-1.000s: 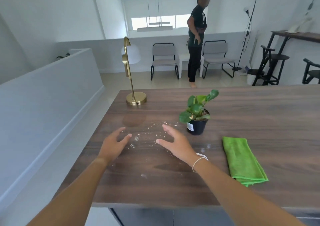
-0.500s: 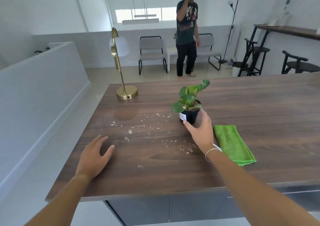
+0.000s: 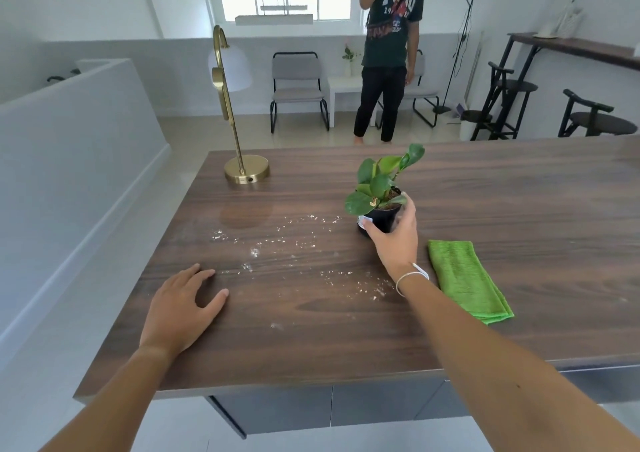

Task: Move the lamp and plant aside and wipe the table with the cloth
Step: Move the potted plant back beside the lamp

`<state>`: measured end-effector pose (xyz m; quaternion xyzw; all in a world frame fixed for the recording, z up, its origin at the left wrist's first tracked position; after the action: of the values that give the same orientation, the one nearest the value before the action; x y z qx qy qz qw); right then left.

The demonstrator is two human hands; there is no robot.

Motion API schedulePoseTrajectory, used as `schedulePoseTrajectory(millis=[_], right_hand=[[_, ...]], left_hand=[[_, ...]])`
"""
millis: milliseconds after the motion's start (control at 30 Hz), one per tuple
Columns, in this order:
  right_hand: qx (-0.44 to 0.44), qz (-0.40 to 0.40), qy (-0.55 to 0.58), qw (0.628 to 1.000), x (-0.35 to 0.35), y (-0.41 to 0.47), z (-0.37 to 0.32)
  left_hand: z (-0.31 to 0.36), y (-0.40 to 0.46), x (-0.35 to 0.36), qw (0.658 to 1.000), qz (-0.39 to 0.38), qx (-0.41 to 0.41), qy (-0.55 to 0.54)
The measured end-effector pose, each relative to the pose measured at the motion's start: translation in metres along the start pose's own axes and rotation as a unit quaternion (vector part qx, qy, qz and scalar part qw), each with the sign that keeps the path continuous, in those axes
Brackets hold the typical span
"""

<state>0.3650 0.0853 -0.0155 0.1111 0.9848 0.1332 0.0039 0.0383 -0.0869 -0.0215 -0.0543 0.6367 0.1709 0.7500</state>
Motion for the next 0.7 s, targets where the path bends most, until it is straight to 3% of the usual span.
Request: schedulePoseTrajectory(millis=[400, 700], right_hand=[[0.009, -0.004, 0.004, 1.000, 0.019, 0.015, 0.005], [0.008, -0.045, 0.019, 0.999, 0.085, 0.053, 0.004]], left_hand=[[0.000, 0.000, 0.000, 1.000, -0.012, -0.012, 0.003], [0.002, -0.002, -0.001, 1.000, -0.002, -0.023, -0.010]])
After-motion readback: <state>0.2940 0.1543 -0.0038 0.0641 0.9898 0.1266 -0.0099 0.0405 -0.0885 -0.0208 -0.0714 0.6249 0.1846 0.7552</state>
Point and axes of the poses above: each hand's wrist, its own y-axis towards the middle knuckle, its own x-axis out of the palm, z = x × y, the point moved 4 cm from there along y, towards the middle knuckle, and after that the axes turned 12 degrees about y, right-handed, at the moved point
